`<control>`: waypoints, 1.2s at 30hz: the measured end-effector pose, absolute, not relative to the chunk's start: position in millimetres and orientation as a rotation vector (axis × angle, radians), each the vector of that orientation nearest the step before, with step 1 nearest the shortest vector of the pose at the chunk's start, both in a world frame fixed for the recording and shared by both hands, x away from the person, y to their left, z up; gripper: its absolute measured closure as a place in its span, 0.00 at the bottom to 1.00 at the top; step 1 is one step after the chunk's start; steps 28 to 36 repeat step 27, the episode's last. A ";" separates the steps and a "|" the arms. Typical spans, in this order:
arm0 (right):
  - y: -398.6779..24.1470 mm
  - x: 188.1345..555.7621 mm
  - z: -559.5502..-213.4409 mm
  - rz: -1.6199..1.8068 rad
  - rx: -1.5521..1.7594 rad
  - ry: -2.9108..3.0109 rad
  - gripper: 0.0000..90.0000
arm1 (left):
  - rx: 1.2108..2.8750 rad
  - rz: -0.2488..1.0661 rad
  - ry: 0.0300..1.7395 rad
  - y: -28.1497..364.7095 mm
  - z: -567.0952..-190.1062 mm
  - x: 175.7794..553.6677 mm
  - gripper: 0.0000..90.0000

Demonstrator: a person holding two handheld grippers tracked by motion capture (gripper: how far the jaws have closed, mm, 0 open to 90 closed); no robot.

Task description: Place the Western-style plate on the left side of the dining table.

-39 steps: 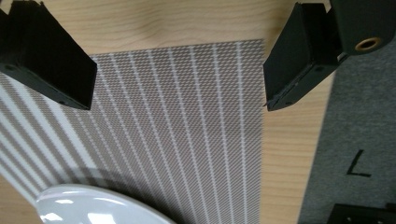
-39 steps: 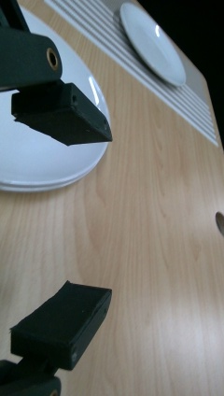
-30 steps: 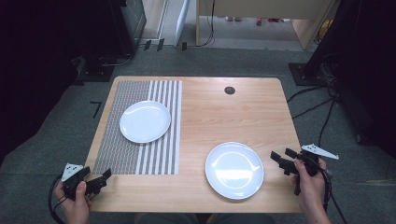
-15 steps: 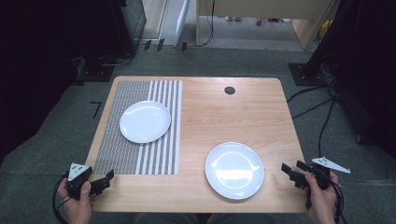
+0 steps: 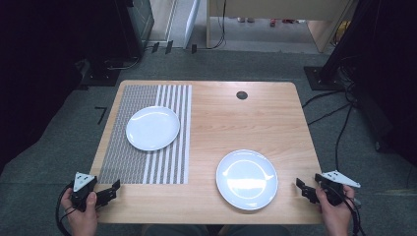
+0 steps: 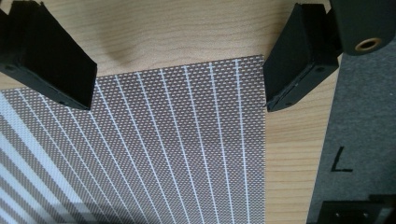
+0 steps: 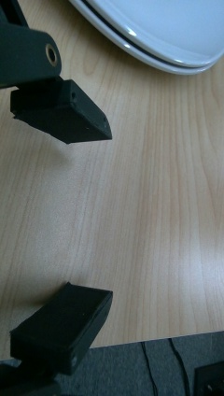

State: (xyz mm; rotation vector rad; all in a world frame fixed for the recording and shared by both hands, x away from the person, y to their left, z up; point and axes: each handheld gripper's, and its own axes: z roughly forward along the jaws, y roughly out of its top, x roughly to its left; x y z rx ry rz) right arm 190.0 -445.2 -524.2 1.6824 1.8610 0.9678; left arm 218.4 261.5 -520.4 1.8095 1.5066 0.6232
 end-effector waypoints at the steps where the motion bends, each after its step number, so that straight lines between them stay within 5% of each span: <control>1: -443.6 190.3 -524.3 0.952 1.672 1.869 0.19 | 1.827 0.638 1.505 259.8 -520.5 218.4 0.11; 36: -434.5 191.8 -525.3 0.858 1.618 1.909 0.15 | 1.867 0.679 1.504 255.7 -521.4 218.5 0.11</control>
